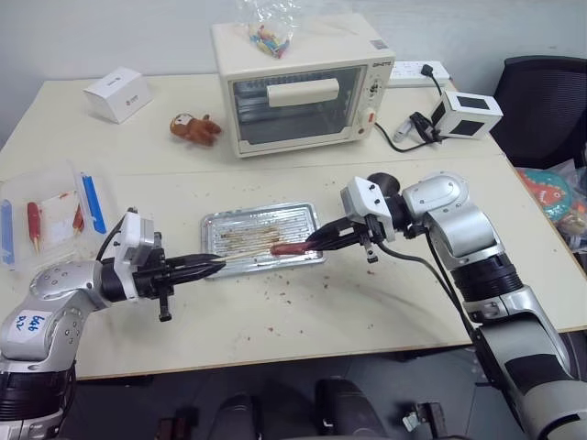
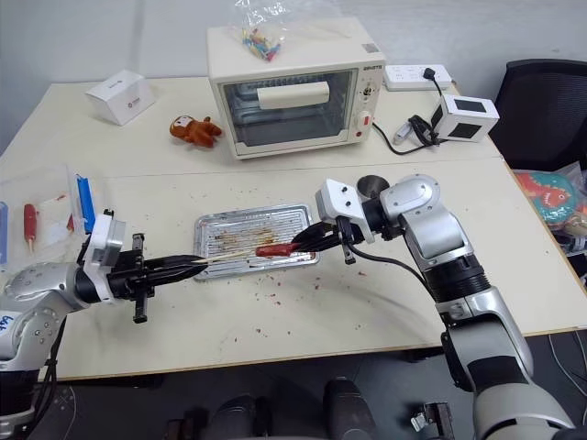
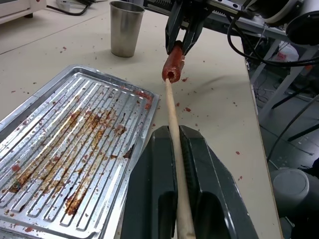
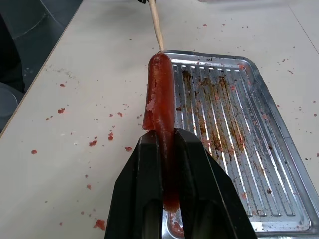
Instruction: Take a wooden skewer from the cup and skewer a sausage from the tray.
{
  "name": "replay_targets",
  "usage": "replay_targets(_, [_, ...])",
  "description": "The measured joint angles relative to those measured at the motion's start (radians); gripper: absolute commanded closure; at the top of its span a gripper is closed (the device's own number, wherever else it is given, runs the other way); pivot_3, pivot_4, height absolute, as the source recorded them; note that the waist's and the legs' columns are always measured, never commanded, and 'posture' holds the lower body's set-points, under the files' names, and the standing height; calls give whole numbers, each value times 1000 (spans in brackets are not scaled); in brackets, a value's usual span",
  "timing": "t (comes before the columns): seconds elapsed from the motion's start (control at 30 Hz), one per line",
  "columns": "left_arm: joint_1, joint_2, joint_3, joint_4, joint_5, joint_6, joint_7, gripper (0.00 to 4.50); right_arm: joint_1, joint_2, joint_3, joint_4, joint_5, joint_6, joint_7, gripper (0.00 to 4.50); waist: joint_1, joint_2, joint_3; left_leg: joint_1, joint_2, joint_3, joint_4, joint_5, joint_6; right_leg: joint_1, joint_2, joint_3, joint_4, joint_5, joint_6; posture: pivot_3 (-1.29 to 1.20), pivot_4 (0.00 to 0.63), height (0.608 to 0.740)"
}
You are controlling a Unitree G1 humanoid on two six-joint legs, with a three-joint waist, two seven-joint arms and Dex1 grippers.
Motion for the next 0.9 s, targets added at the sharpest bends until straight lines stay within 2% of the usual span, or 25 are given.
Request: replay_targets(0.9, [-86, -62, -84, 14, 27, -2, 7, 4500, -34, 64, 12, -5, 2, 1, -3, 4215, 0, 0, 0, 0, -1, 0, 0, 0, 0, 0, 1, 0, 1, 0, 0, 0, 150, 740])
